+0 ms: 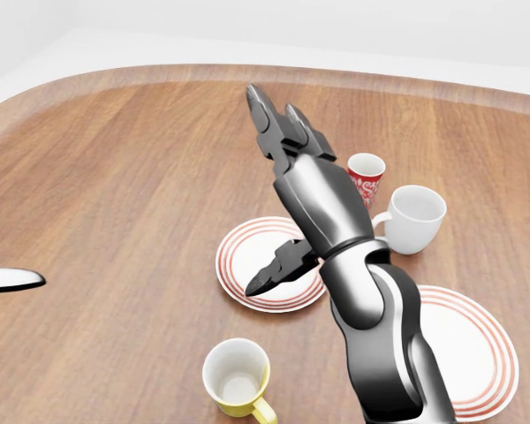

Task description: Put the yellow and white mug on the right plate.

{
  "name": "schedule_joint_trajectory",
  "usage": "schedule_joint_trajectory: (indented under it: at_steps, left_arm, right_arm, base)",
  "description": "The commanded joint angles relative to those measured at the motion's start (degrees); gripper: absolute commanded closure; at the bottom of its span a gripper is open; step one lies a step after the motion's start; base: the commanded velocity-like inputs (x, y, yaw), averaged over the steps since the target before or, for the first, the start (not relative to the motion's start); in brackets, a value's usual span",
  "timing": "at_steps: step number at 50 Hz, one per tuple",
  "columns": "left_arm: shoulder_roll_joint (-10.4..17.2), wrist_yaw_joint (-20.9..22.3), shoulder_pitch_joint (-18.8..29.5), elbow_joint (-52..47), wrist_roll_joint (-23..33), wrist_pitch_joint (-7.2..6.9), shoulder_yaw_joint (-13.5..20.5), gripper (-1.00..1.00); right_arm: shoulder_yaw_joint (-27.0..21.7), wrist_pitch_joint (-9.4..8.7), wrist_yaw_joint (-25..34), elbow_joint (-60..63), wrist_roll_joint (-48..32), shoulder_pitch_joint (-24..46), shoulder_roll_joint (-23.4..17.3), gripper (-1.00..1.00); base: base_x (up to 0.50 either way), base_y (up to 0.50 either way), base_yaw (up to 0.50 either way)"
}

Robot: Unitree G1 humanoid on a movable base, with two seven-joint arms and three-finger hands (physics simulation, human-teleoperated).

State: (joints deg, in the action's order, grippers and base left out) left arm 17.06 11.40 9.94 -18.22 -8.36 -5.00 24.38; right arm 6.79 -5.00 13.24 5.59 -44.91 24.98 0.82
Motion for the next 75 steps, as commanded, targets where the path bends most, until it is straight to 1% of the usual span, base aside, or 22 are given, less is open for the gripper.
schedule_joint_trajectory:
  at_steps: [1,6,7,10,14,25,44,57,75]
  left_arm:
    - [1.1,0.0,-0.1,0.4,-0.9,0.0,1.7,-1.0]
    - [1.5,0.0,-0.2,0.5,-1.1,0.0,2.3,-1.0]
    - [1.5,-0.1,-0.3,0.2,-1.3,0.0,2.5,-1.0]
    - [1.4,-0.1,-0.4,0.6,-1.1,0.0,2.3,-1.0]
    - [1.2,-0.1,-0.6,-0.3,-1.1,0.0,2.2,-1.0]
    - [1.1,0.1,-0.7,-0.3,-1.1,0.0,2.3,-1.0]
    - [0.8,0.1,-0.7,-0.7,-0.8,0.0,1.9,-1.0]
    - [1.0,0.2,-0.6,-0.7,-0.8,0.0,2.1,-1.0]
    - [0.9,0.3,-0.8,-1.1,-0.6,0.0,2.1,-1.0]
  right_arm:
    - [2.2,0.0,4.3,-0.8,-9.4,1.2,2.5,-1.0]
    - [2.6,0.0,6.1,-1.4,-10.7,1.3,3.8,-1.0]
    - [3.2,0.0,7.3,-1.9,-11.3,1.3,3.8,-1.0]
    - [3.4,0.0,8.5,-2.3,-12.4,1.1,4.4,-1.0]
    - [3.1,0.0,9.4,-4.0,-12.5,2.5,4.8,-1.0]
    - [4.3,0.0,11.8,-7.1,-8.5,2.6,7.0,-1.0]
    - [5.9,0.0,6.0,-18.1,-6.1,1.2,8.4,-1.0]
    - [6.7,0.0,4.2,-20.5,-6.5,-1.3,8.4,-1.0]
    - [6.9,0.0,-3.3,-29.6,-5.1,-4.8,8.1,-1.0]
  base:
    - [0.0,0.0,0.0]
    - [0.0,0.0,0.0]
    - [0.0,0.0,0.0]
    - [0.0,0.0,0.0]
    - [0.0,0.0,0.0]
    - [0.0,0.0,0.0]
    - [0.0,0.0,0.0]
    - [0.0,0.0,0.0]
    - [0.0,0.0,0.0]
